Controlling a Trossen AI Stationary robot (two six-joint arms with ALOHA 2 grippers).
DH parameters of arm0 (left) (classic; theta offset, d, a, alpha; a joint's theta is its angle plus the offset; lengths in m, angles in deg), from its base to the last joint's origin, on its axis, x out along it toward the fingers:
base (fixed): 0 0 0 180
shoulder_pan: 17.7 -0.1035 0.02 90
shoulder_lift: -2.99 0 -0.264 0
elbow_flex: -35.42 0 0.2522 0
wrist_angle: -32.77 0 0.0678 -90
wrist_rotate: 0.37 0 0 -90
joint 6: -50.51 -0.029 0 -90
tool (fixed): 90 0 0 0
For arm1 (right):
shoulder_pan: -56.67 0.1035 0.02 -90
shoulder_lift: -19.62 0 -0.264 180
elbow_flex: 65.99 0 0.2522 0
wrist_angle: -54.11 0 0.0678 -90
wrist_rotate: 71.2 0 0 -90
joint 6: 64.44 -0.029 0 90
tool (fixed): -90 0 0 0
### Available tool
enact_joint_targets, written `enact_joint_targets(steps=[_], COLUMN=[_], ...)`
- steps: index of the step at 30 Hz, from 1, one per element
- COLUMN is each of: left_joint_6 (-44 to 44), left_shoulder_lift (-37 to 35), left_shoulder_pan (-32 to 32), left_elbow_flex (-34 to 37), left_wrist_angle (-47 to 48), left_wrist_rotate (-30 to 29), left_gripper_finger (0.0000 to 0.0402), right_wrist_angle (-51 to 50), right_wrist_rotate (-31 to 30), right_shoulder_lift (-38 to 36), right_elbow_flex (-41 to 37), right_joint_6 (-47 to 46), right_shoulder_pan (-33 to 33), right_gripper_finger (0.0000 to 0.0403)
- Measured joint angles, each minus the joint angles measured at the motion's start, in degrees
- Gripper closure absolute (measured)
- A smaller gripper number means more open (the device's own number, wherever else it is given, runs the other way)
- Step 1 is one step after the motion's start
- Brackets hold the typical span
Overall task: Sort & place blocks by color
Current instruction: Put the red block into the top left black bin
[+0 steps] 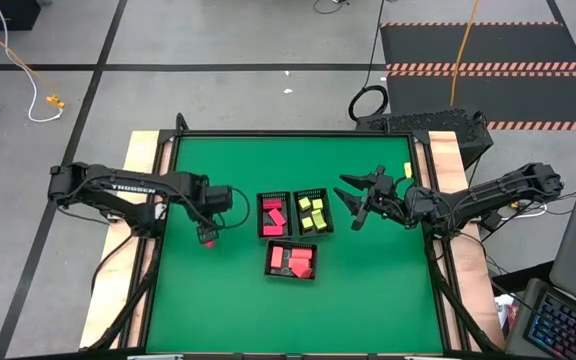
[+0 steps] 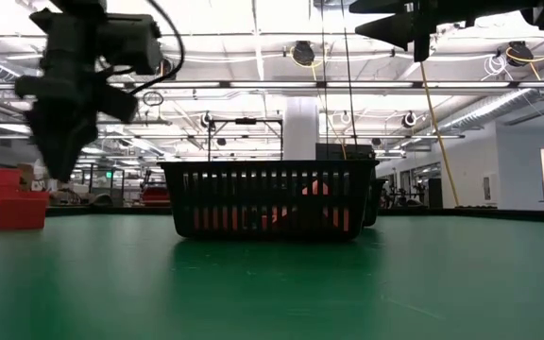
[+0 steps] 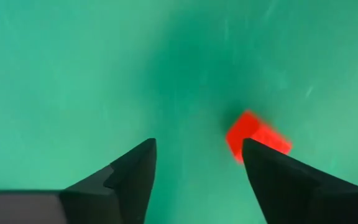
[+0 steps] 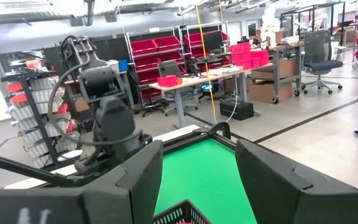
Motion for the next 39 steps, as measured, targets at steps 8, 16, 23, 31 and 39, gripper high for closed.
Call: enact_joint_targets(steps=[8, 16, 23, 31, 39], left_joint_6=[5.9, 4.9, 0.4, 2.8, 5.3], left_shoulder_lift=[-0.1, -0.1, 0.2, 3.5, 10.0], left_shoulder_pan=[5.1, 11.0, 16.1, 15.9, 15.9], left_elbow_flex=[2.5, 2.5, 2.5, 3.8, 5.0], left_wrist_angle=[0.8, 0.2, -3.0, -4.9, -7.6], left_wrist_rotate=[1.4, 1.0, -3.5, -3.6, -2.6], left_gripper_finger=[0.0104, 0.008, 0.008, 0.008, 0.0081], right_wrist_angle=[0.0, 0.0, 0.0, 0.0, 0.0], right_wrist_rotate=[0.0, 0.0, 0.0, 0.0, 0.0], right_shoulder_lift=[0.0, 0.0, 0.0, 0.0, 0.0], right_elbow_flex=[0.0, 0.0, 0.0, 0.0, 0.0], right_joint_6=[0.0, -0.5, -0.5, -0.4, -0.1], right_shoulder_pan=[0.0, 0.0, 0.0, 0.0, 0.0], right_gripper_finger=[0.0204, 0.0204, 0.0204, 0.0204, 0.0204])
